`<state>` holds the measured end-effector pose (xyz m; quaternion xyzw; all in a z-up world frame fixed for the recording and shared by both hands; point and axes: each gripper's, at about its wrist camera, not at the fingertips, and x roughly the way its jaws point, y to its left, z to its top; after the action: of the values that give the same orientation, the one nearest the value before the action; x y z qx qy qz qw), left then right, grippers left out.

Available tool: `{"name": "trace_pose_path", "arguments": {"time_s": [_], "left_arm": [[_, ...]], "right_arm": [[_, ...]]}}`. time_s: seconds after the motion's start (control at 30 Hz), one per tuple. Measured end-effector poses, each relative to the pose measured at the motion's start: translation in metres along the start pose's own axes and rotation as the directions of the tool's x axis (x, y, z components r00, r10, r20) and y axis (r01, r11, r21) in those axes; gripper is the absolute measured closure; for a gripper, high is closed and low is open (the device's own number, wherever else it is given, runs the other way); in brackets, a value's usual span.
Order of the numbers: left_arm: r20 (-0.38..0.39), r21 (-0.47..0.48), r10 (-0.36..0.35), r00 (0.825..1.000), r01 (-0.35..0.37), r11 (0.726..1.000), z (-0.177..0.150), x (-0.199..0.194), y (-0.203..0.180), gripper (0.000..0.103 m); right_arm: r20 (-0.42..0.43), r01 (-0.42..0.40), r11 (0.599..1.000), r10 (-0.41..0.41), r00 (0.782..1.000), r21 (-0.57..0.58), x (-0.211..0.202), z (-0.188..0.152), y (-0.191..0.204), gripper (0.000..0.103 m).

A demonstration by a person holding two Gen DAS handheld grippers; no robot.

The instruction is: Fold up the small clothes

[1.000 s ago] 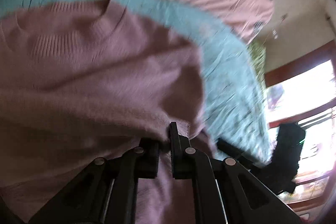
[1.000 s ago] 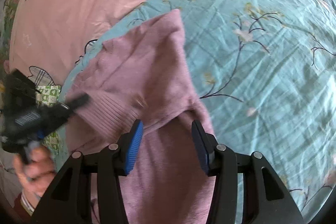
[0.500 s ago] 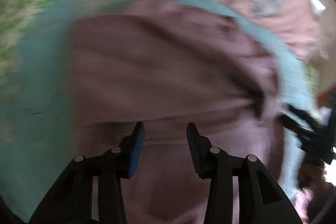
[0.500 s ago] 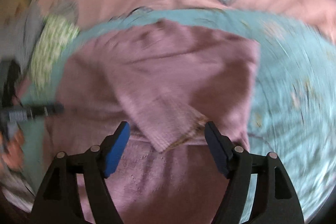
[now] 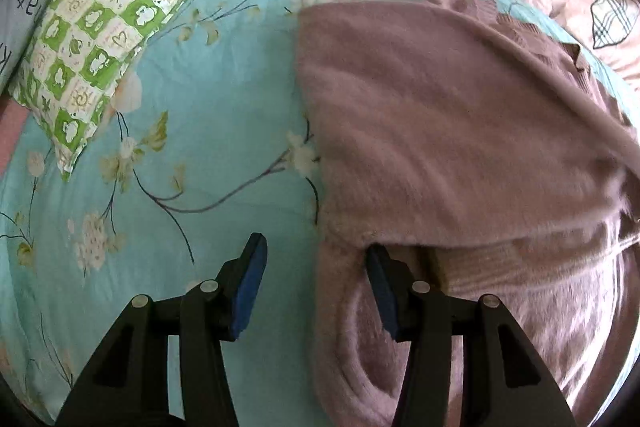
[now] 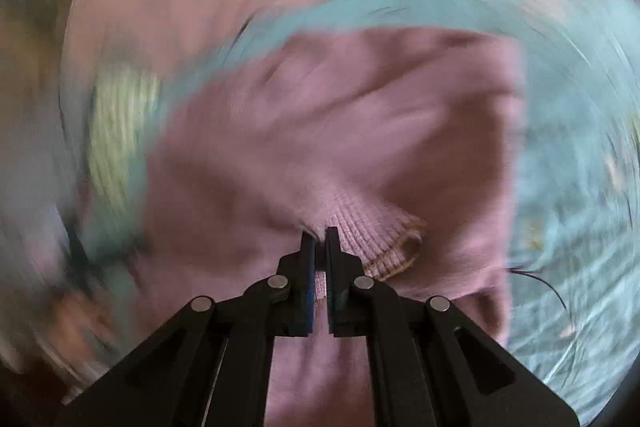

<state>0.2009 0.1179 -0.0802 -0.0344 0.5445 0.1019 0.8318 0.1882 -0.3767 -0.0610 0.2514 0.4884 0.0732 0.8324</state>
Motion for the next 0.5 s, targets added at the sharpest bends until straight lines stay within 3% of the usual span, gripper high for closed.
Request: {"name": "trace_pose_path", "arguments": {"time_s": [0.07, 0.1, 0.17, 0.27, 0.33, 0.37, 0.4, 0.47, 0.5], "left_arm": [[0.000, -0.005, -0.006, 1.000, 0.006, 1.000, 0.004, 0.003, -0.002, 0.050], [-0.004, -0.004, -0.008, 1.000, 0.008, 1.000, 0.007, 0.005, -0.004, 0.050], [0.001, 0.003, 0.005, 1.000, -0.005, 1.000, 0.008, 0.006, -0.010, 0.050], [0.007, 0.006, 0.008, 1.000, -0.008, 1.000, 0.012, 0.007, -0.017, 0.051], [0.010, 0.002, 0.014, 1.000, -0.014, 1.000, 0.013, 0.007, -0.017, 0.051], [0.012, -0.002, 0.015, 1.000, -0.015, 1.000, 0.014, 0.007, -0.018, 0.051], [0.014, -0.011, 0.014, 1.000, -0.014, 1.000, 0.016, 0.007, -0.018, 0.050], [0.010, -0.023, 0.005, 1.000, -0.005, 1.000, 0.017, 0.008, -0.016, 0.050], [0.007, -0.023, 0.005, 1.000, -0.005, 1.000, 0.017, 0.008, -0.016, 0.050]], "right_arm": [[0.045, -0.032, 0.988, 0.026, 0.999, 0.153, -0.009, 0.010, -0.036, 0.098], [0.042, -0.011, 0.985, 0.004, 0.999, 0.174, -0.010, 0.011, -0.046, 0.098], [0.020, 0.037, 0.988, -0.040, 0.999, 0.153, -0.005, 0.009, -0.049, 0.098], [0.010, 0.021, 0.995, -0.022, 1.000, 0.099, 0.002, 0.001, -0.033, 0.093], [0.007, 0.092, 0.994, -0.092, 0.996, 0.051, 0.006, -0.001, -0.024, 0.070], [0.008, 0.116, 0.992, -0.116, 0.993, 0.040, 0.009, -0.002, -0.023, 0.051], [0.012, 0.115, 0.993, -0.116, 0.993, 0.040, 0.012, -0.003, -0.023, 0.043], [0.040, 0.101, 0.995, -0.102, 0.994, 0.021, 0.016, -0.007, -0.020, 0.043], [0.043, 0.112, 0.994, -0.112, 0.993, 0.006, 0.019, -0.011, -0.019, 0.048]]}}
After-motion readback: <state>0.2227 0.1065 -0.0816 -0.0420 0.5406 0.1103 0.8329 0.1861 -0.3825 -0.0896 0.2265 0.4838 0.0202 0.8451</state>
